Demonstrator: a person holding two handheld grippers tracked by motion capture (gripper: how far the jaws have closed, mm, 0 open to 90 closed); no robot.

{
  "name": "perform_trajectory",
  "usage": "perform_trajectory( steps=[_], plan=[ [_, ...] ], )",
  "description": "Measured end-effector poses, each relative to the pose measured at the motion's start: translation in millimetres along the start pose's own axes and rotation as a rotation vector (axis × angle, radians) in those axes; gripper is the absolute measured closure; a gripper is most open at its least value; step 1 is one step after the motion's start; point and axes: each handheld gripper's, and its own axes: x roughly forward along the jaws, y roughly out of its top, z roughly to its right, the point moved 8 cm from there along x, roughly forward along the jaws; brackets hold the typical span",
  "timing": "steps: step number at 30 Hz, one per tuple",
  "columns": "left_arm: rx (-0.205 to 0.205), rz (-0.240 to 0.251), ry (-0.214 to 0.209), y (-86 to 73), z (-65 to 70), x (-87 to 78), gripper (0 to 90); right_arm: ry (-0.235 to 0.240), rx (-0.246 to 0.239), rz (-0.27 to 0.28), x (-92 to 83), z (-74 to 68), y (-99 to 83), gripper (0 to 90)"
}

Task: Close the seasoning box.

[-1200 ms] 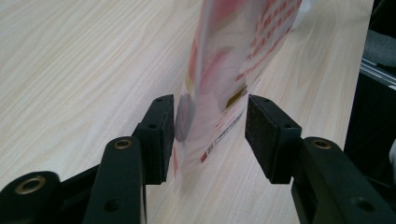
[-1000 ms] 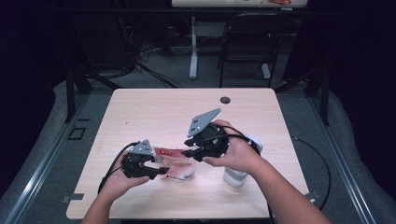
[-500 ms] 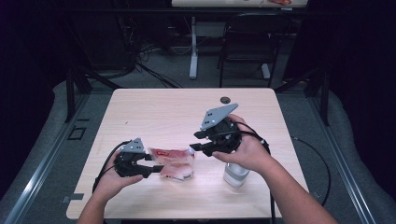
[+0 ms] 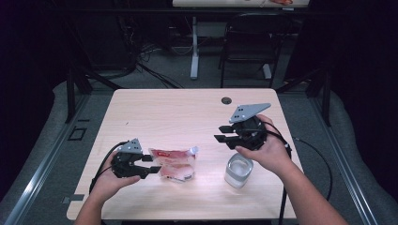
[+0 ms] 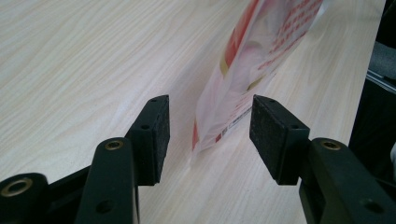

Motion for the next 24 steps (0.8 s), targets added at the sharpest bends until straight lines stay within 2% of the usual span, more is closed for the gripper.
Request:
perform_trajectory(
  steps=[14, 24],
  plan=[
    [-0.009, 0.017, -0.004, 0.0, -0.6, -4.7, 48.5, -0.070, 0.059, 0.001, -9.5, 24.2, -18.5, 67.2],
    [-0.012, 0.016, 0.019, -1.5, -4.3, -8.7, 48.5, -0.130, 0.115, 0.014, -16.2, 40.8, -39.7, 67.0]
  ],
)
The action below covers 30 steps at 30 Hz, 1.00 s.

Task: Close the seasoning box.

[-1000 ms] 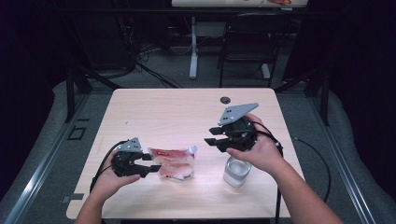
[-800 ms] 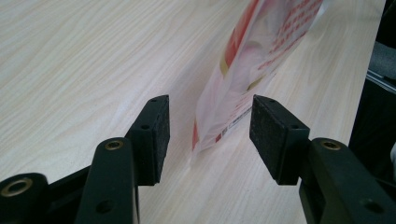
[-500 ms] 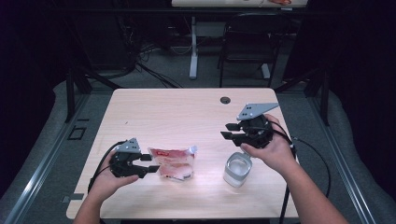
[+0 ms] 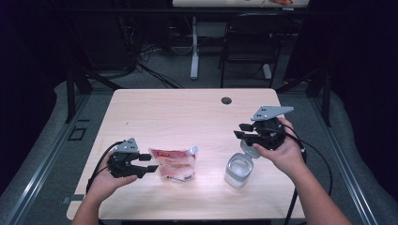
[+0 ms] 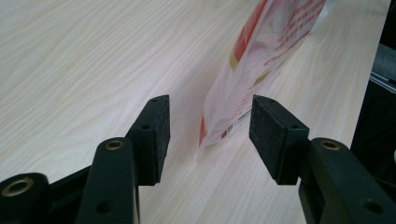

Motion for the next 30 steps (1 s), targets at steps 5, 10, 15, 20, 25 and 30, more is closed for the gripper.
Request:
perform_trajectory(
  steps=[5, 10, 15, 20, 25, 30],
  plan=[
    [-0.004, 0.003, 0.005, -0.6, -1.9, -2.6, 48.5, -0.030, 0.041, 0.011, -3.5, 13.8, -9.8, 68.4],
    [-0.009, 0.005, 0.004, -1.7, -3.2, -3.7, 48.5, -0.058, 0.080, -0.002, -4.9, 27.6, -20.6, 70.5],
    [-0.011, 0.008, 0.002, -1.7, -3.5, -5.0, 48.6, -0.075, 0.128, 0.001, -5.7, 37.7, -31.6, 73.9],
    [-0.016, 0.017, 0.000, -1.2, -3.3, -5.9, 48.9, -0.106, 0.165, 0.021, -9.9, 44.0, -38.1, 78.8],
    [-0.017, 0.011, 0.004, -2.1, -3.9, -6.6, 49.6, -0.130, 0.197, 0.031, -14.2, 50.6, -45.5, 84.7],
    [-0.022, 0.014, 0.005, -2.5, -4.9, -6.9, 49.4, -0.150, 0.223, 0.026, -13.6, 56.5, -55.0, 88.7]
  ],
)
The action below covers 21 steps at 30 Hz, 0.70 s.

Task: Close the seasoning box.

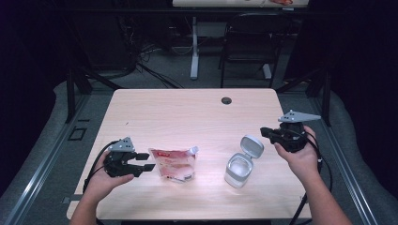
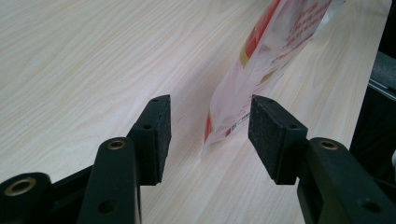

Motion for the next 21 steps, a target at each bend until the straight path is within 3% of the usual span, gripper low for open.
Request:
perform_trajectory(
  steps=[21],
  plan=[
    [-0.003, 0.001, 0.005, -1.9, -2.4, -0.8, 49.3, -0.008, 0.037, -0.031, 5.3, 11.2, -15.2, 90.0]
  ],
)
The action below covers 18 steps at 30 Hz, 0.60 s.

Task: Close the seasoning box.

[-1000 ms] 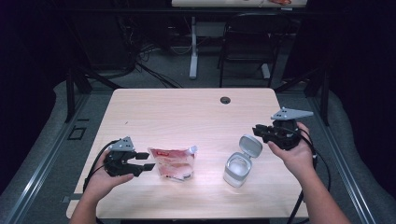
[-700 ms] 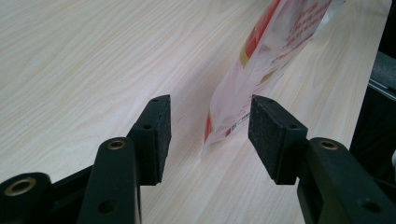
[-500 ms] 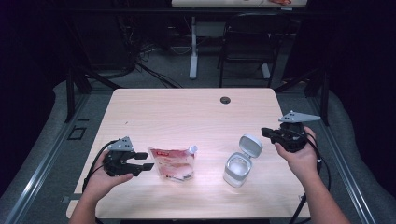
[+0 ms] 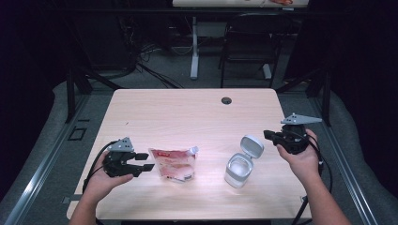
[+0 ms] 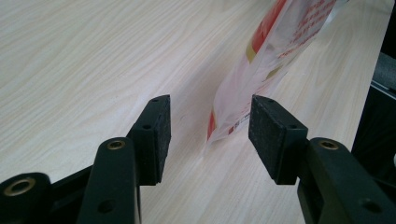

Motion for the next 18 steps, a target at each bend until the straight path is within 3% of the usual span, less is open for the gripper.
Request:
perform_trajectory(
  steps=[18],
  plan=[
    [0.003, -0.004, 0.003, -0.4, 0.4, 1.5, 49.2, 0.017, 0.001, -0.008, 3.8, -3.2, -4.2, 90.0]
  ],
)
